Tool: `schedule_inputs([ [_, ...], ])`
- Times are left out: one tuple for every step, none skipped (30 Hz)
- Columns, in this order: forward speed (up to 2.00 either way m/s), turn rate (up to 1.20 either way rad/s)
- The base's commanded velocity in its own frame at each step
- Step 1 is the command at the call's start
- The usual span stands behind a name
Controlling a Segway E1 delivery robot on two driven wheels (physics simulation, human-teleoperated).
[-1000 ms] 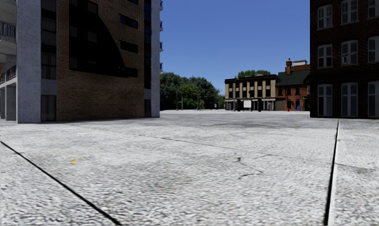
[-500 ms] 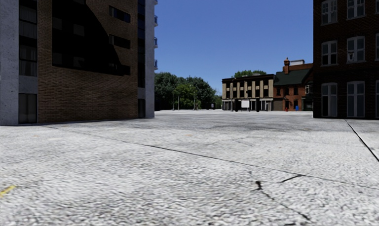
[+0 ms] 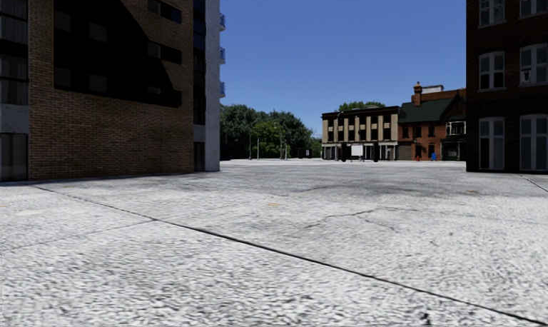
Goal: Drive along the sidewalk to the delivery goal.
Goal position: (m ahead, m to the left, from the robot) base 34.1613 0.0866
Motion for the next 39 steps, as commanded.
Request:
schedule_inputs([
  [1.95,0.0],
  [1.95,0.0],
  [1.95,0.0],
  [1.95,0.0],
  [1.95,0.0],
  [1.95,0.0],
  [1.95,0.0],
  [1.95,0.0],
  [1.95,0.0],
  [1.95,0.0],
  [1.95,0.0],
  [1.95,0.0],
  [1.95,0.0],
  [1.95,0.0],
  [1.95,0.0],
  [1.95,0.0],
  [1.95,0.0],
  [1.95,0.0],
  [1.95,0.0],
  [1.95,0.0],
  [1.95,0.0],
  [1.95,0.0],
  [1.95,0.0],
  [1.95,0.0],
  [1.96,0.0],
  [1.97,0.0],
  [1.98,0.0],
  [1.98,0.0],
  [1.99,0.0],
  [1.99,0.0],
  [2.0,0.0],
  [2.0,0.0],
  [2.0,0.0],
  [2.0,0.0],
  [2.0,0.0],
  [2.0,0.0],
  [2.0,0.0],
  [2.0,0.0],
  [2.0,0.0],
])
